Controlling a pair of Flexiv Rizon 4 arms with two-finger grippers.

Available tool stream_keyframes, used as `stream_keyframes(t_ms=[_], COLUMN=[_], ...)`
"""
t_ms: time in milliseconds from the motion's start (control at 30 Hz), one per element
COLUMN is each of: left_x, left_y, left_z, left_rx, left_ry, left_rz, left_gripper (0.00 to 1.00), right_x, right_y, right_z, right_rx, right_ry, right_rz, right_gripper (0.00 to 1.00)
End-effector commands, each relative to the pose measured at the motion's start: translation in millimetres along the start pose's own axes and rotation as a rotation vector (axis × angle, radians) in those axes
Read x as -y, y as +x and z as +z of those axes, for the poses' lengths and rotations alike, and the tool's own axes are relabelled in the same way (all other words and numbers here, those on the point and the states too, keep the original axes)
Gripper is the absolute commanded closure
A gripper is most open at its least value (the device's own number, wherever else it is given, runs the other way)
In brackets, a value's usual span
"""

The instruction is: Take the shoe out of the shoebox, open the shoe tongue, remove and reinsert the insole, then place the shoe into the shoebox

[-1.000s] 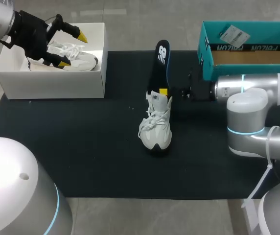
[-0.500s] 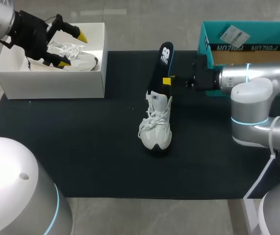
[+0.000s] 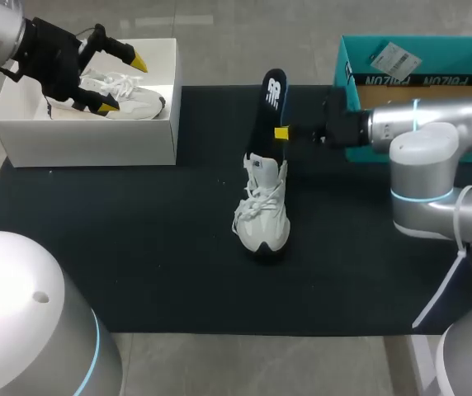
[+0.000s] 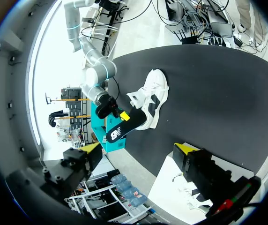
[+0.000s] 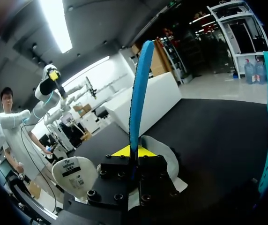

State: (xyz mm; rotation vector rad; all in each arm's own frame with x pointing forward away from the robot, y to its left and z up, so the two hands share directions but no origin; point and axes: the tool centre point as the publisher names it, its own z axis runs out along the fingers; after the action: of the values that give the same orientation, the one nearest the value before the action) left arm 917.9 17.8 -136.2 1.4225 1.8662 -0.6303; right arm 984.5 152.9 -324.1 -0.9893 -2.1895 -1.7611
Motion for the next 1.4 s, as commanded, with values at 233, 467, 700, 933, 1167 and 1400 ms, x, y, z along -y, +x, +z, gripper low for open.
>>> stream_keyframes(t_ms=[233,467,700,933,1167,1400], left_x=[0.4,0.4,0.4,0.4,0.4,0.4], left_y=[-0.4,-0.4,-0.4,-0.4,-0.4,-0.4], left_z=[-0.3,-0.3,-0.3,-0.3,-0.3,-0.3], left_rx=[-0.003,-0.003,-0.003,-0.003,-0.003,-0.003], left_ry=[-0.001,-0.001,-0.001,-0.001,-0.001,-0.001], left_rz=[0.000,0.000,0.000,0.000,0.000,0.000], left_gripper=[0.00,0.00,0.00,0.00,0.00,0.00], right_x=[33.4,49.7,37.8,8.1,-3.2,-1.6], right_y=[12.5,25.0,20.9,1.8,-10.5,-11.5], right_z=[9.7,5.8,-1.4,-8.5,-6.1,0.2], right_rx=[-0.023,-0.016,0.012,0.026,0.012,0.006], right_ry=[0.027,0.027,0.012,0.019,0.023,0.015], right_rz=[0.067,0.100,0.072,0.004,-0.021,-0.025], right_gripper=[1.00,1.00,0.52,0.53,0.68,1.00])
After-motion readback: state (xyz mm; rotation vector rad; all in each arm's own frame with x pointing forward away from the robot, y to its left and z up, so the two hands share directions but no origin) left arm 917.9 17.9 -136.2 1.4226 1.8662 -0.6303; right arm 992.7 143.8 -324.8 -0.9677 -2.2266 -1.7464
